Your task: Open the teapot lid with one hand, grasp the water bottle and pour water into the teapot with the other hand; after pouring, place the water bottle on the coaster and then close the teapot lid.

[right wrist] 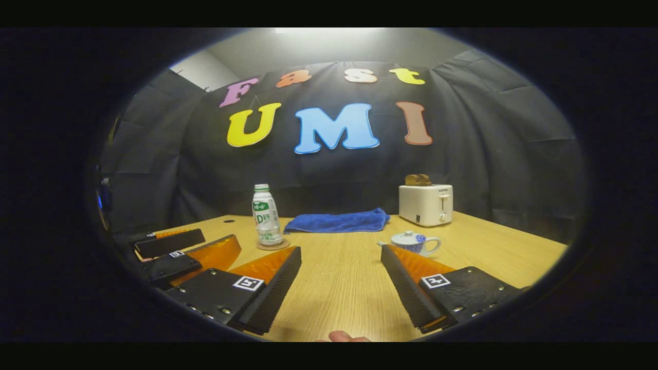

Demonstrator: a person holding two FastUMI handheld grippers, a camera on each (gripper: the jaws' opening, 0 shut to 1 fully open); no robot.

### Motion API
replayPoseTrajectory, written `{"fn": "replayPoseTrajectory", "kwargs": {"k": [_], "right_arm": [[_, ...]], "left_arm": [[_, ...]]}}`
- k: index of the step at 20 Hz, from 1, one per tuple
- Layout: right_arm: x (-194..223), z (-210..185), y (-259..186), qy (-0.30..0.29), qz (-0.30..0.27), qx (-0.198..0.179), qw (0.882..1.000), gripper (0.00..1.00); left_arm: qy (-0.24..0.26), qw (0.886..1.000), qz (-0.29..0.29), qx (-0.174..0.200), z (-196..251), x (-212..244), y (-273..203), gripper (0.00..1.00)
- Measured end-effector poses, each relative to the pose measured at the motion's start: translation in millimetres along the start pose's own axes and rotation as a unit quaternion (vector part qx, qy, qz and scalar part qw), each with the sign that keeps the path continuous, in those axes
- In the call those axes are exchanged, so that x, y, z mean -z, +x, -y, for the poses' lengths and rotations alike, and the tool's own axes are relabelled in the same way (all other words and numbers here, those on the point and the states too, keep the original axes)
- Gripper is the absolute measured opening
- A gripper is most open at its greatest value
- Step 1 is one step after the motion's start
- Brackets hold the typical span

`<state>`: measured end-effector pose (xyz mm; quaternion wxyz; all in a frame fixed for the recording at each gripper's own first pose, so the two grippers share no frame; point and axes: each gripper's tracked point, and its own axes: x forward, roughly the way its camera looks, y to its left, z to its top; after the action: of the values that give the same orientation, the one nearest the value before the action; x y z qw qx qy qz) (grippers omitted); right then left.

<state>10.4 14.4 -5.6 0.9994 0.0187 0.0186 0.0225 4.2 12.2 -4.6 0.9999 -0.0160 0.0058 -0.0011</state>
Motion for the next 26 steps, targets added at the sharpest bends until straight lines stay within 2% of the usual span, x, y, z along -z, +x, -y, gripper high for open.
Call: {"fn": "replayPoseTrajectory", "kwargs": {"k": [1,3,5,6,7,9,10,11,12,13,14,16,17,26], "right_arm": [[-1.1,3.0,2.1,-0.019,0.018,0.011,1.0,0.96],[-7.7,1.7,-0.4,-0.018,0.016,0.02,1.0,0.95],[-6.1,9.0,-1.1,-0.019,0.02,0.04,0.999,0.94],[-5.5,7.7,0.2,-0.019,0.017,0.04,0.999,0.94],[-5.2,7.0,0.3,-0.017,0.017,0.04,0.999,0.95],[-7.2,5.7,-0.6,-0.019,0.018,0.038,0.999,0.95],[-5.8,7.2,-0.2,-0.018,0.017,0.038,0.999,0.94],[-6.0,7.4,-0.3,-0.017,0.017,0.038,0.999,0.94],[-6.3,7.5,0.2,-0.017,0.018,0.038,0.999,0.95],[-6.5,7.3,0.2,-0.017,0.017,0.038,0.999,0.95],[-6.3,8.9,-0.1,-0.017,0.017,0.042,0.999,0.95],[-6.1,11.8,-0.2,-0.017,0.018,0.05,0.998,0.95],[-6.4,11.5,-0.2,-0.017,0.018,0.052,0.998,0.95],[-6.1,12.5,0.0,-0.017,0.018,0.053,0.998,0.95]], "left_arm": [[0.005,1.0,0.015,-0.011,-5.0,-5.3,-2.3,1.0],[0.013,1.0,0.007,-0.012,-1.6,-4.5,-4.0,1.0],[0.012,1.0,0.007,-0.014,0.3,-1.0,-2.4,0.88],[0.014,1.0,0.008,-0.012,1.2,-1.9,-2.5,1.0],[0.013,1.0,0.006,-0.01,1.7,-0.9,-2.1,0.88],[0.013,1.0,0.006,-0.005,2.8,-1.0,-2.9,1.0],[0.013,1.0,0.005,0.004,5.3,-0.5,-3.6,0.88],[0.013,1.0,0.005,0.017,8.7,-0.7,-3.4,0.88],[0.013,0.999,0.006,0.033,13.9,-1.2,-3.3,0.94],[0.013,0.999,0.006,0.049,20.0,-1.5,-3.1,0.94],[0.012,0.998,0.007,0.057,22.3,-1.1,-1.8,1.0],[0.012,0.998,0.008,0.064,22.4,-1.5,-1.5,1.0],[0.013,0.998,0.008,0.065,22.5,-2.1,-2.1,0.94],[0.012,0.998,0.009,0.067,22.9,-1.3,-1.8,0.94]]}}
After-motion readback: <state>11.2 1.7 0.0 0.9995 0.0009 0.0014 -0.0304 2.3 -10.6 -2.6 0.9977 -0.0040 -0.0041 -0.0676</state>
